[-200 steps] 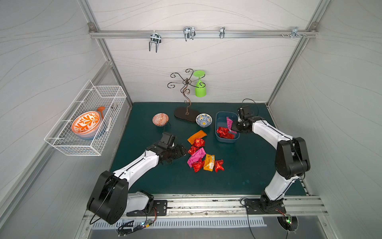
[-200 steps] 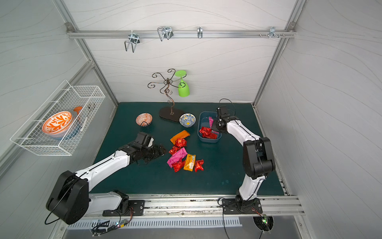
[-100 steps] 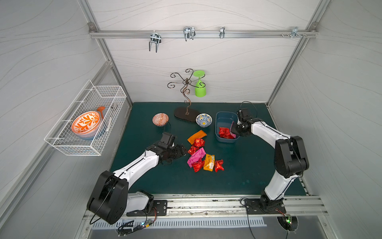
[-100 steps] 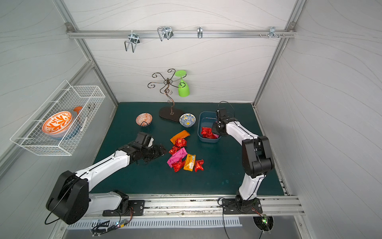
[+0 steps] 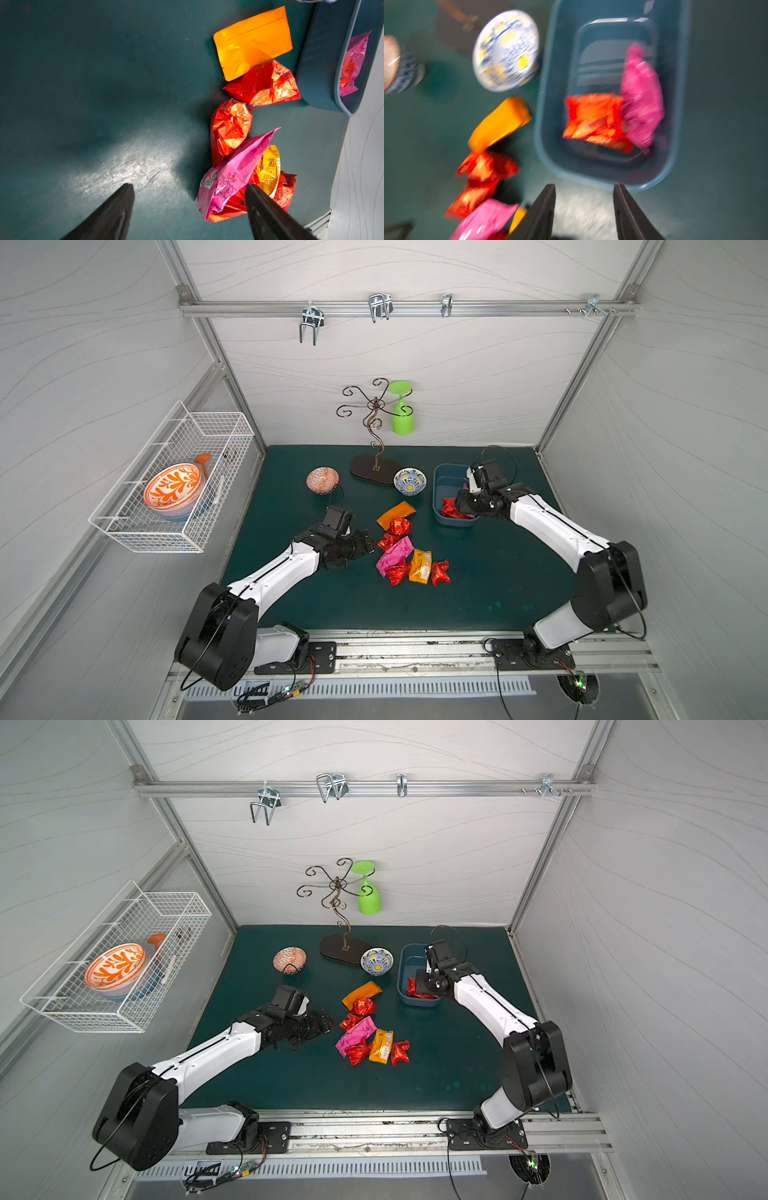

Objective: Put the tea bags into the storage box
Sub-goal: Place the tea bag in the storage box, then pick up the tea bag from the center of the board.

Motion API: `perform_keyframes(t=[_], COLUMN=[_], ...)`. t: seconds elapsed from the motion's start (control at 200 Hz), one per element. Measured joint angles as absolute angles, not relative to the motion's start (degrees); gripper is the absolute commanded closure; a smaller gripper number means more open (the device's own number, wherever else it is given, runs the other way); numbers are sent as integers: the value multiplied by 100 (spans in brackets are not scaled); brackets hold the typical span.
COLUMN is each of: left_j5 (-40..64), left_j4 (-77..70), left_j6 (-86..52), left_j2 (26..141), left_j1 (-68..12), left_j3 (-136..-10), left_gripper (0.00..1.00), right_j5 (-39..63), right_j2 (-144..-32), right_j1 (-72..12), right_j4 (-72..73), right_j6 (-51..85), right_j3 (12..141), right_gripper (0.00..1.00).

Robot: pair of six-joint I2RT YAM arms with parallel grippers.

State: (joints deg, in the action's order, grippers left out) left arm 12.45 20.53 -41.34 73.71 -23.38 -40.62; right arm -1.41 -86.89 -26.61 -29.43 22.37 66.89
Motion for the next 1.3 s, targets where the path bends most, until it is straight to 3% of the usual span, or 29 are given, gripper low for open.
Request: perform_keyframes(t=[0.505,1.0,1.186,1.301], left_j5=[1267,1262,1260,1258], left_j4=[2051,2056,2056,2056], left_j6=[-4141,-4180,-4182,-4180], left_j2=[7465,7354,7338,7325], left_j1=[-2338,-2338,-2338,-2338], left_j3=[-4084,-4084,-4080,-4077], left_gripper=[12,12,12,12], right_j5=[257,370,349,311], right_j2=[-7953,-8536,-8724,-8788], right_j1=[-4654,-4788,-4788,-4788], right_j4=[-3922,-3760,-3623,-3586], right_j6=[2689,2919,2965,3011], right_j3=[5529,5293,5297,5299], right_gripper=[54,61,69,68])
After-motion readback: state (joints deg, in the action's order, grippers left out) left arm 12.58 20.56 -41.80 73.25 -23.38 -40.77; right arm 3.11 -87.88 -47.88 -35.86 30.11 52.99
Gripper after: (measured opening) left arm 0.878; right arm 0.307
